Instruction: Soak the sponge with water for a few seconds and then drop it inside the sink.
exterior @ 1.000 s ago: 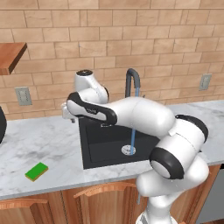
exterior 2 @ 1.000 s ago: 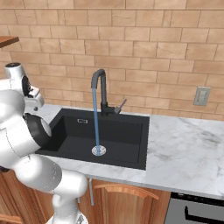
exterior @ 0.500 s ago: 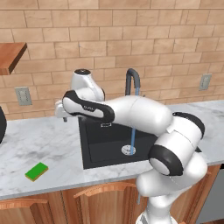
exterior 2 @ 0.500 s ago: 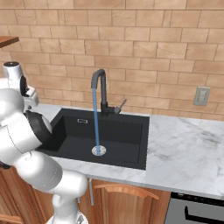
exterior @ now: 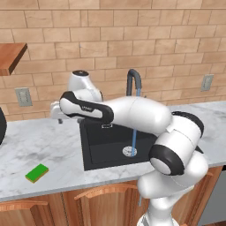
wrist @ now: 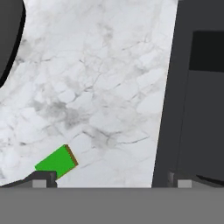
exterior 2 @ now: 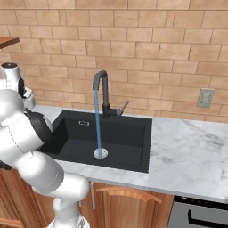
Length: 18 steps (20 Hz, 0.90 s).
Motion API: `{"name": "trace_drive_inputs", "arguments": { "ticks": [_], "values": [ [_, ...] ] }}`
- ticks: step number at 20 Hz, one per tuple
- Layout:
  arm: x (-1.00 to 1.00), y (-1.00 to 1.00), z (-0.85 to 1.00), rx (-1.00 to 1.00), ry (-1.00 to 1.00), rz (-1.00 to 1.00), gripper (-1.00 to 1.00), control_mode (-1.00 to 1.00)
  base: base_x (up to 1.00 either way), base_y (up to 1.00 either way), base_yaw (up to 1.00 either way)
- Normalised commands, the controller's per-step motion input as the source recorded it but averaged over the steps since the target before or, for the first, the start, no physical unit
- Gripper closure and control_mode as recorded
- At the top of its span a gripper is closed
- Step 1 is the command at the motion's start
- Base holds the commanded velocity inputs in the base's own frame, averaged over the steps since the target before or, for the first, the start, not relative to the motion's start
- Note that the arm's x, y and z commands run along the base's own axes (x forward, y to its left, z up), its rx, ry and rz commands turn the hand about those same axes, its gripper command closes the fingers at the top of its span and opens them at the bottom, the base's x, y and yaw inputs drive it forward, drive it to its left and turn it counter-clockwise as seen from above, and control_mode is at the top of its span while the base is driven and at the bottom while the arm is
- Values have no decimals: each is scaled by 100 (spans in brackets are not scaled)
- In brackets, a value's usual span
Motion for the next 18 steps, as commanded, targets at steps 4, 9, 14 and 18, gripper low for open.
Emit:
{"name": "trace_drive_inputs", "arguments": {
  "ticks": [4, 9, 14, 18],
  "values": [
    [-29, 35, 0, 1, 0, 0, -100, -100, 0, 0, 0],
    [-40, 39, 0, 0, 0, 0, -100, -100, 0, 0, 0],
    [-44, 39, 0, 0, 0, 0, -100, -100, 0, 0, 0],
    [-47, 22, 0, 0, 0, 0, -100, -100, 0, 0, 0]
  ]
}}
